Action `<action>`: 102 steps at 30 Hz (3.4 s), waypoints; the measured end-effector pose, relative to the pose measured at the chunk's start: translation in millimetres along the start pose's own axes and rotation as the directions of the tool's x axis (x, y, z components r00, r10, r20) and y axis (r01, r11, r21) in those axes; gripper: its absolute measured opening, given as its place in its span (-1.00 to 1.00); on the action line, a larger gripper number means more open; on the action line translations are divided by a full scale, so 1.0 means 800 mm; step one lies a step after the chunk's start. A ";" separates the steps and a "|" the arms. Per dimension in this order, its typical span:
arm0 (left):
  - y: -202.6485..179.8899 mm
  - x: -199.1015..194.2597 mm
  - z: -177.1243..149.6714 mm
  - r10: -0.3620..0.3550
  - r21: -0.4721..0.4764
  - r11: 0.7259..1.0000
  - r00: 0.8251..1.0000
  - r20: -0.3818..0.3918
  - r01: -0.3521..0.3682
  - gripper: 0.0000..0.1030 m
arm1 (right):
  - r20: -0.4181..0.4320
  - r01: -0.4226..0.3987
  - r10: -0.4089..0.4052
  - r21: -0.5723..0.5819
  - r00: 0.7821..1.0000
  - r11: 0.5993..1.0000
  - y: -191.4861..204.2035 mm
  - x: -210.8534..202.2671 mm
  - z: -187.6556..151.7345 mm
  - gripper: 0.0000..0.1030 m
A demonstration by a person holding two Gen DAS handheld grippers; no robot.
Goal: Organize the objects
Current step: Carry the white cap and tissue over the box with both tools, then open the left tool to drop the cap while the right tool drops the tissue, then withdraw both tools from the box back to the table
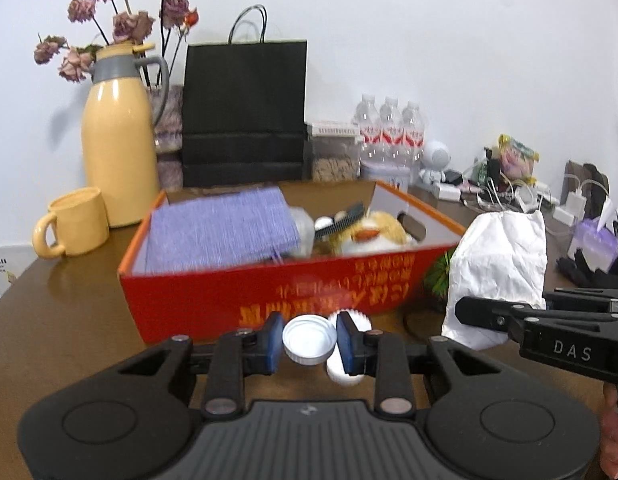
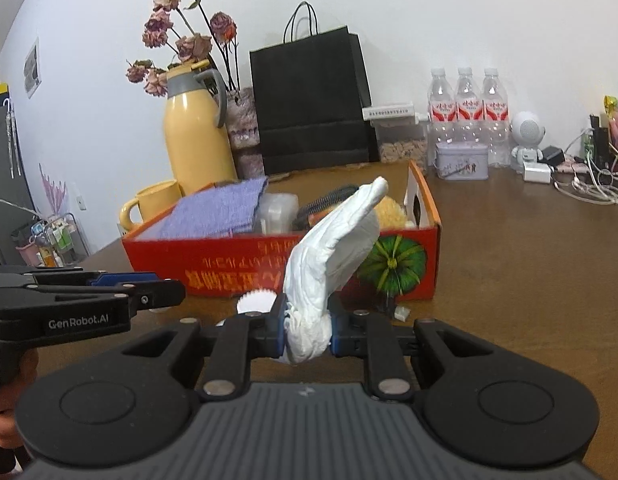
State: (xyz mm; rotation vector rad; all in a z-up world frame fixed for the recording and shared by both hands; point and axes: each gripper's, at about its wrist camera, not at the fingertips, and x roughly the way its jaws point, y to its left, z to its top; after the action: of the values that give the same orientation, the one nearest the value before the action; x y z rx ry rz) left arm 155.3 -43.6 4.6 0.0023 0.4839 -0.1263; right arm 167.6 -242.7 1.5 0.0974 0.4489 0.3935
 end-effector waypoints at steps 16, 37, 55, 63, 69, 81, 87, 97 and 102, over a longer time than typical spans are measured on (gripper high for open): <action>0.020 0.043 0.091 0.050 -0.029 0.999 0.990 0.129 -0.046 -0.48 | 0.075 -0.035 0.034 0.017 0.997 0.999 -0.013 0.055 0.101 -0.63; 0.037 0.147 0.119 0.104 -0.010 0.995 0.986 0.131 -0.104 -0.46 | -0.032 -0.027 0.027 0.011 0.999 1.000 -0.031 0.168 0.116 -0.37; 0.043 0.146 0.111 0.212 -0.022 0.977 0.967 0.143 -0.211 1.00 | 0.006 0.158 -0.158 -0.116 0.987 0.981 -0.017 0.161 0.105 1.00; 0.041 0.133 0.107 0.199 -0.029 0.980 0.968 0.155 -0.197 1.00 | 0.051 0.162 -0.157 -0.112 0.986 0.980 -0.013 0.140 0.104 1.00; 0.035 0.111 0.096 0.193 -0.031 0.981 0.963 0.190 -0.191 1.00 | 0.095 0.173 -0.162 -0.131 0.982 0.976 -0.007 0.111 0.091 1.00; 0.030 0.067 0.053 0.163 -0.048 0.986 0.969 0.187 -0.156 1.00 | 0.084 0.176 -0.167 -0.126 0.982 0.976 -0.019 0.060 0.038 1.00; 0.027 0.050 0.032 0.157 -0.039 0.988 0.971 0.183 -0.152 1.00 | 0.063 0.189 -0.182 -0.134 0.981 0.973 -0.019 0.045 0.019 1.00; 0.023 0.030 0.003 0.139 -0.040 0.990 0.979 0.145 -0.135 1.00 | -0.003 0.205 -0.207 -0.117 0.978 0.972 -0.027 0.035 0.000 1.00; 0.009 0.027 -0.006 0.122 0.007 0.992 0.984 0.128 -0.124 1.00 | -0.033 0.224 -0.229 -0.115 0.973 0.968 -0.029 0.034 -0.008 1.00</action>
State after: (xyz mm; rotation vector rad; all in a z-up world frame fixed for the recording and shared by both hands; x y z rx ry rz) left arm 173.2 -38.8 -9.8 0.0384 0.3544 -0.0082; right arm 195.1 -253.2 -19.1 -0.0705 0.4768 0.1951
